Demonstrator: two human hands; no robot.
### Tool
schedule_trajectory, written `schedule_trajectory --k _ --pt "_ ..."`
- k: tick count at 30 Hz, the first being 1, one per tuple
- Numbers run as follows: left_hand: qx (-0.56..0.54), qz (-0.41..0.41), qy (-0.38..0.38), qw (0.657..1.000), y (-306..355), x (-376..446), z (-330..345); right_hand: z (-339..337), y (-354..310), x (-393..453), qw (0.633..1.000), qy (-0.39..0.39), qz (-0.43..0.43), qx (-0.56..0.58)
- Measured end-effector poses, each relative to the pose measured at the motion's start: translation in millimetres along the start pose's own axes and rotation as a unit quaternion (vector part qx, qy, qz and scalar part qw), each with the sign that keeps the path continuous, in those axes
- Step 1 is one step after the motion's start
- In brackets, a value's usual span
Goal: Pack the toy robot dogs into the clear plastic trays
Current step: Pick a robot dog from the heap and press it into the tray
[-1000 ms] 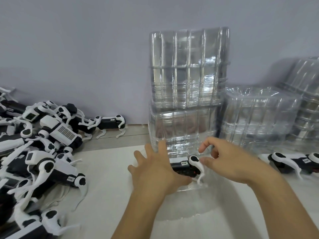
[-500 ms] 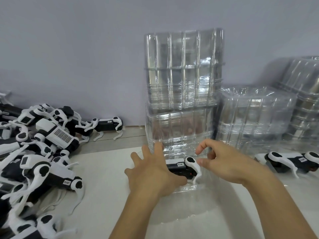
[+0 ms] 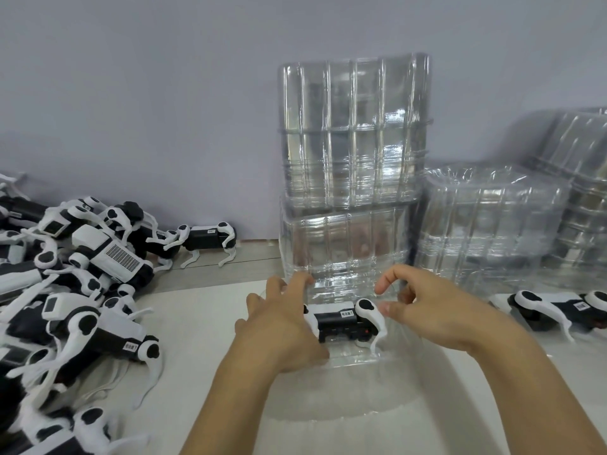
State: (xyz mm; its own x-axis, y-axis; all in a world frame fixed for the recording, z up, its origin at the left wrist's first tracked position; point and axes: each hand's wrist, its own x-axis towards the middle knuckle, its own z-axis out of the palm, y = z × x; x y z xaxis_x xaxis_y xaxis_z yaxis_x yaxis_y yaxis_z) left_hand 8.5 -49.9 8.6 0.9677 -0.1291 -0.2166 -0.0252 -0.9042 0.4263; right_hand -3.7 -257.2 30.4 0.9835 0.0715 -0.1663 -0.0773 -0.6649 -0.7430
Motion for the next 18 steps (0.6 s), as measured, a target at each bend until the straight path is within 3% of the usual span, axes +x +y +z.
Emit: schedule_trajectory --k 6,10,14,18 --pt "-0.011 0.017 0.027 0.999 0.3 1.0 1.3 -0.7 1.3 0.3 1.000 0.000 -0.005 0.009" --pt "0.070 0.076 0.060 0.993 0.8 -2.2 -3.9 -0.9 3.9 1.7 1.000 0.002 -0.009 0.021" --pt "0.002 0.139 0.072 0.988 2.3 -6.0 -5.8 -0.9 8.1 4.1 0.999 0.014 -0.027 0.024" --pt "-0.031 0.154 0.032 0.987 6.3 -8.4 -4.6 1.0 13.2 8.0 0.998 0.030 -0.051 -0.005"
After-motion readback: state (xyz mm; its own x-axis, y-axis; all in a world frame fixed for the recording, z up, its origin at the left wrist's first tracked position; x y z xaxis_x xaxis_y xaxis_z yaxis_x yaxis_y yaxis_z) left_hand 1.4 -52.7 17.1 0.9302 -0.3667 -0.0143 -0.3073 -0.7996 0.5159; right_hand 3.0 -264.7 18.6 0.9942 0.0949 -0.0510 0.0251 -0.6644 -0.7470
